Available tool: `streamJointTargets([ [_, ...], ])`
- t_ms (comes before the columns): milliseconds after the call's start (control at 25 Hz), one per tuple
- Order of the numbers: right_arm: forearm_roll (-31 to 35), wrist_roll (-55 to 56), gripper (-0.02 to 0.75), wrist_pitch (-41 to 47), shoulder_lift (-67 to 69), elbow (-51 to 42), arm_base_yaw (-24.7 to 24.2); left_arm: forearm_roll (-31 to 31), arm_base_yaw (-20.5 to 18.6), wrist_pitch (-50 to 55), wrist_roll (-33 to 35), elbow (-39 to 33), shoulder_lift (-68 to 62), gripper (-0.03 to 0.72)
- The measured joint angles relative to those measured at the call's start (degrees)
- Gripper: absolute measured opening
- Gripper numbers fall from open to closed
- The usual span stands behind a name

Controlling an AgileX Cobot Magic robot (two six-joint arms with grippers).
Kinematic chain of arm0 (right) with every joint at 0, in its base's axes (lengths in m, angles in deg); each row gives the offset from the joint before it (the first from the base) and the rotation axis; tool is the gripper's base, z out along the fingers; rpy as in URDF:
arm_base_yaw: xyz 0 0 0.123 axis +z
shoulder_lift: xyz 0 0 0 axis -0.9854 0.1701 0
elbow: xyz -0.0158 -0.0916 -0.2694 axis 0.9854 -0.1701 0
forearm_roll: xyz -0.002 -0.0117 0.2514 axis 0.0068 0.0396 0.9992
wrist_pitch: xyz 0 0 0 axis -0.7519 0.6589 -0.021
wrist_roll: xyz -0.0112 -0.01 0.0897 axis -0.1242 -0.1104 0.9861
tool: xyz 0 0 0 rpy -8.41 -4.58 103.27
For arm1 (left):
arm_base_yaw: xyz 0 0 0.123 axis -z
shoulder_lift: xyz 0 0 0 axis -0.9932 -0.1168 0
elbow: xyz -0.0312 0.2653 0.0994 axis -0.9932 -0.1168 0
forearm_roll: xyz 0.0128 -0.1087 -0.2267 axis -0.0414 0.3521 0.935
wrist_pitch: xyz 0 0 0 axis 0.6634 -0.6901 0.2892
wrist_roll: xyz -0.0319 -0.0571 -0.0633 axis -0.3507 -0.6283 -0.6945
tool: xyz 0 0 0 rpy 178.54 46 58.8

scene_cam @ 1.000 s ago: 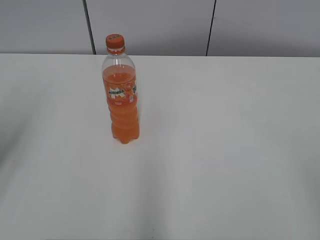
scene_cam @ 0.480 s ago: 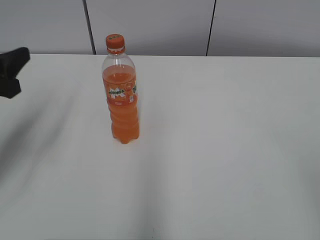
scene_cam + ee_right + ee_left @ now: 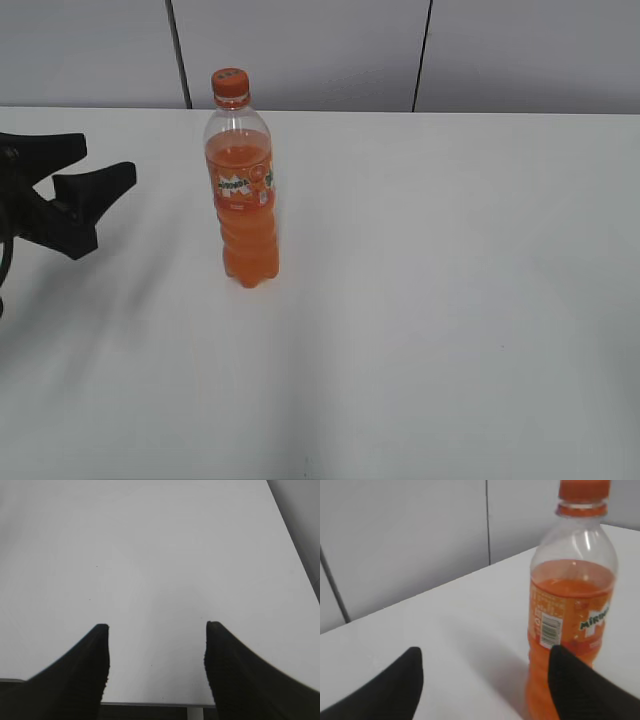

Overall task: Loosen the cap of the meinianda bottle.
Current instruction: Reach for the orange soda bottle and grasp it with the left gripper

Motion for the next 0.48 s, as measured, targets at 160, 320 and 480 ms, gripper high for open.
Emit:
streamJointTargets([
  [160,0.00,0.00,0.455,0.00,0.00,0.00,0.00,-7.14,0.00,-0.18,-1.37,2.64,-2.93,0.565],
  [320,0.00,0.00,0.455,0.00,0.00,0.00,0.00,-10.50,0.00,-1.05,-3.83,4.07,-6.27,0.626],
  [480,0.00,0.00,0.455,0.00,0.00,0.00,0.00,-14.81,0.08,-3.14,-4.59,6.35,-10.60,0.631],
])
